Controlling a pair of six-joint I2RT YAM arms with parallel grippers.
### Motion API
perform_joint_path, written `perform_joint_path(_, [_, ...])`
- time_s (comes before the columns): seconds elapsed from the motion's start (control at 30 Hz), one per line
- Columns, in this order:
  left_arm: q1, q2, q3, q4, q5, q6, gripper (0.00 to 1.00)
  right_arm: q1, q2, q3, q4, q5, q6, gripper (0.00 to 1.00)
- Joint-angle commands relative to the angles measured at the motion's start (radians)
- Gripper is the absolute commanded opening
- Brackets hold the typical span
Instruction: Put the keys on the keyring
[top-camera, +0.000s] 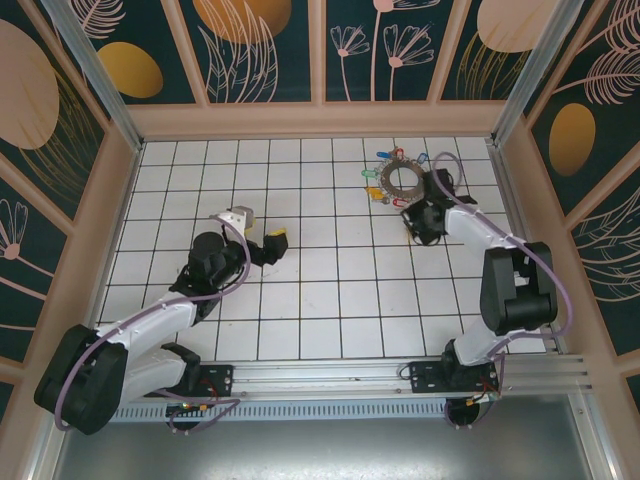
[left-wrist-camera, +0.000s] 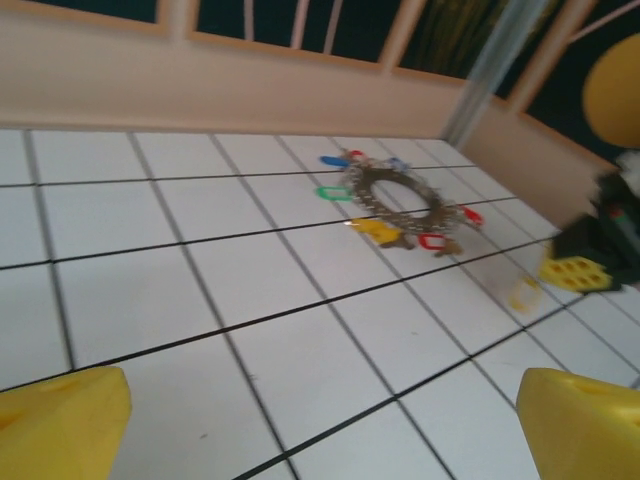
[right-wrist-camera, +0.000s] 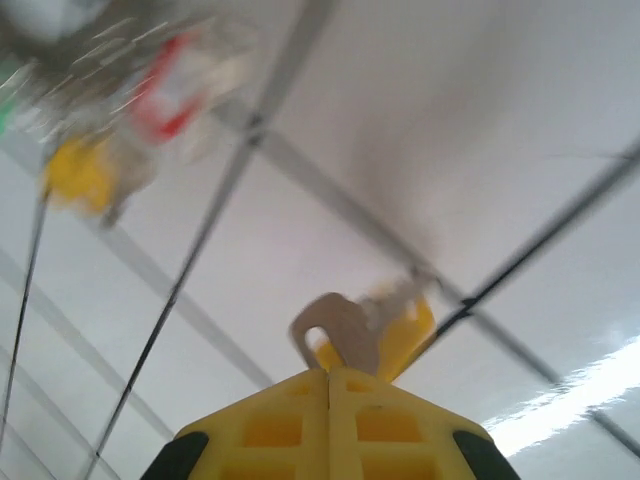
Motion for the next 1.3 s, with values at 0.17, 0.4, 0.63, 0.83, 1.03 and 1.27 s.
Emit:
perform_joint_path(0.17, [-0.021, -0.035, -0.038, 0.262, 0.198, 0.061, 0.99, 0.260, -0.111, 0.039, 0.229, -0.032, -0.520, 0.00])
perform_joint_path(0.4, [-0.021, -0.088, -0.041, 0.240, 0.172, 0.108, 0.99, 0.436, -0.128, 0.070, 0.310, -0.174, -0.947, 0.00])
perform_joint_path(0.63, [-0.021, -0.228, -0.056, 0.132, 0.227, 0.141, 0.98, 0.507, -0.266, -0.042, 0.374, -0.464, -1.411, 0.00])
perform_joint_path(0.83, [-0.020, -0.245, -0.075, 0.180, 0.336, 0.136, 0.93, 0.507, -0.307, -0.037, 0.314, -0.543, -1.556, 0.00])
perform_joint_path(1.03, [-0.021, -0.161, 0.042, -0.038, 0.226, 0.158, 0.95, 0.506, -0.244, 0.006, 0.301, -0.423, -1.472, 0.00])
perform_joint_path(1.27, [0.015, -0.244, 0.060, -0.352, -0.620, -0.085, 0.99, 0.607, -0.061, -0.065, 0.383, -0.391, -1.335, 0.00])
